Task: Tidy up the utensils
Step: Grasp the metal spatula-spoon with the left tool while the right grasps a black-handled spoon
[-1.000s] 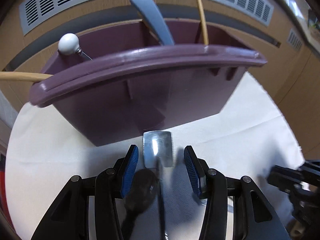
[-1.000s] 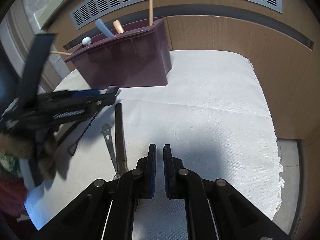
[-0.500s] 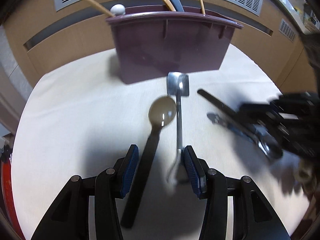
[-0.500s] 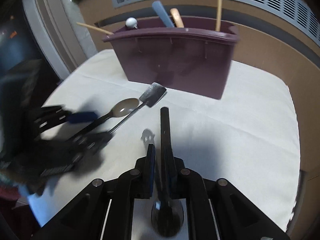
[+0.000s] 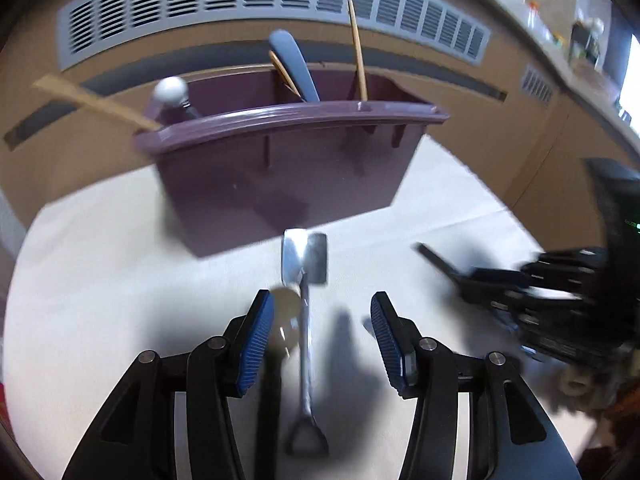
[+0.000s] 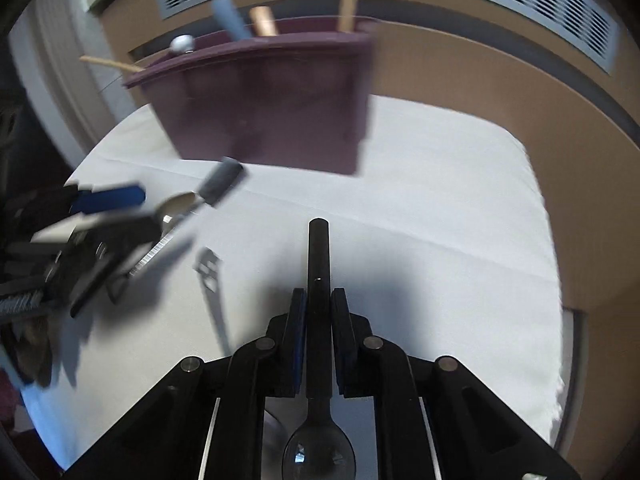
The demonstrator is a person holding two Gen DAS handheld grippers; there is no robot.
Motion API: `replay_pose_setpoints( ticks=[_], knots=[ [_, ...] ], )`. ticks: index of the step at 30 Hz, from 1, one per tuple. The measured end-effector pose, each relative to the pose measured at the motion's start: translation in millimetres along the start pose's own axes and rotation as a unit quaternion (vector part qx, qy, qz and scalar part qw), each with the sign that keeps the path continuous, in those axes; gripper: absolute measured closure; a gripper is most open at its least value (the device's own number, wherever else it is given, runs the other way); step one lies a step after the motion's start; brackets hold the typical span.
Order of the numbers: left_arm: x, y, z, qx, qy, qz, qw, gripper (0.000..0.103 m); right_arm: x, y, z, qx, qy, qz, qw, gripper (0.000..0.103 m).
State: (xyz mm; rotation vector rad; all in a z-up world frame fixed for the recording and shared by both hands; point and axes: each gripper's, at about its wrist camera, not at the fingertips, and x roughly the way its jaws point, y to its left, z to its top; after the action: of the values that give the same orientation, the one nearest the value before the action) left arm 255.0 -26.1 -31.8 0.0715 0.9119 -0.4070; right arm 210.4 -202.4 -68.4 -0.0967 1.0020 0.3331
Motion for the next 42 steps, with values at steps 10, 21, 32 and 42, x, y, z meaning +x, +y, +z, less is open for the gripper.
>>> replay_pose_setpoints(
  ticks=[10, 21, 32, 42],
  knots=[
    [47, -1, 27, -0.004, 0.047, 0.022, 0.9986, 0.053, -1, -8, -12, 0.014, -0.012, 0.017, 1.000, 0.088],
    [44, -5, 21, -0.023, 0.040, 0.049, 0.9978, 0.070, 1, -18, -15, 0.047, -0.033, 0.082, 0.995, 0.065],
    [-78, 2, -41, -0.096, -0.076, 0.031, 0.9920, 0.070, 5, 1, -2, 0.005, -0.008, 0.039, 0.999, 0.066],
    [-104, 0, -54, -0.101, -0.100, 0.022, 0.9896, 0.070, 5, 28, 1, -0.052, -0.007, -0.041, 0.998, 0.092]
  ],
)
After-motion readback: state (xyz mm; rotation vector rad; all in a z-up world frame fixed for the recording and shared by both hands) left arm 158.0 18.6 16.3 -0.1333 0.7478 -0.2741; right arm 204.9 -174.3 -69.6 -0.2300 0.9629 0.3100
